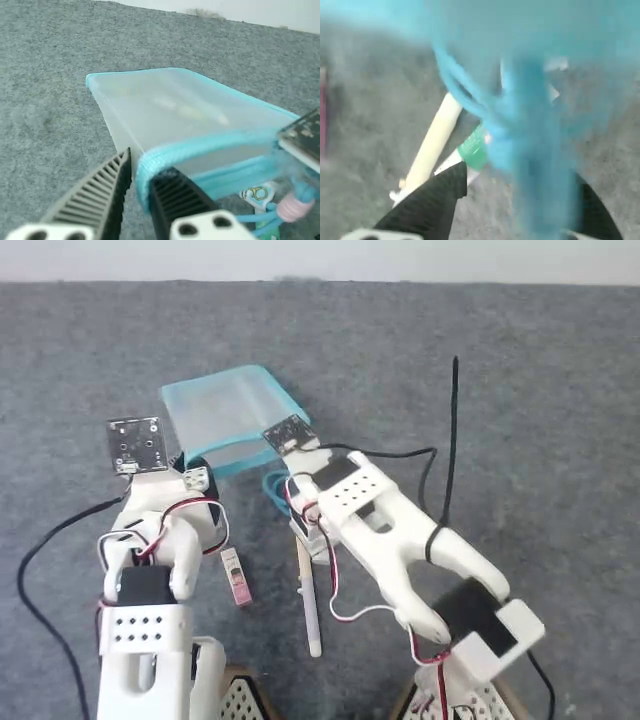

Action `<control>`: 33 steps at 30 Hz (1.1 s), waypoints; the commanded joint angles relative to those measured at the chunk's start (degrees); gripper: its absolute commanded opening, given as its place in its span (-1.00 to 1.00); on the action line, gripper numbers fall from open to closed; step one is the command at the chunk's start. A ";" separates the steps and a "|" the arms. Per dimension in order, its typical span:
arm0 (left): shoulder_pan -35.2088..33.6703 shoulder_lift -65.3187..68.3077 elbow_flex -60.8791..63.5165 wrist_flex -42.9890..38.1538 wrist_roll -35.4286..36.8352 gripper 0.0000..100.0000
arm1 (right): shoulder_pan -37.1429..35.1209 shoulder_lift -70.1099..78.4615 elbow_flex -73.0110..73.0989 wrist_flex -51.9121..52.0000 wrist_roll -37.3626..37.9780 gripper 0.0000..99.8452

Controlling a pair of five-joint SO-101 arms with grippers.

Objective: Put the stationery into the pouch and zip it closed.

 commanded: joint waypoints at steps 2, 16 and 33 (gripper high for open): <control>0.00 -0.18 -1.19 -2.02 -0.70 -0.98 | -0.75 -0.66 -4.31 0.92 -2.81 -0.41; 0.00 -0.18 -1.19 -2.11 -0.70 -0.98 | -1.80 3.91 -6.24 -2.42 -6.07 -0.42; -0.09 -0.18 -1.19 -1.93 -0.70 -0.98 | 7.60 11.91 -9.76 12.44 1.23 -0.93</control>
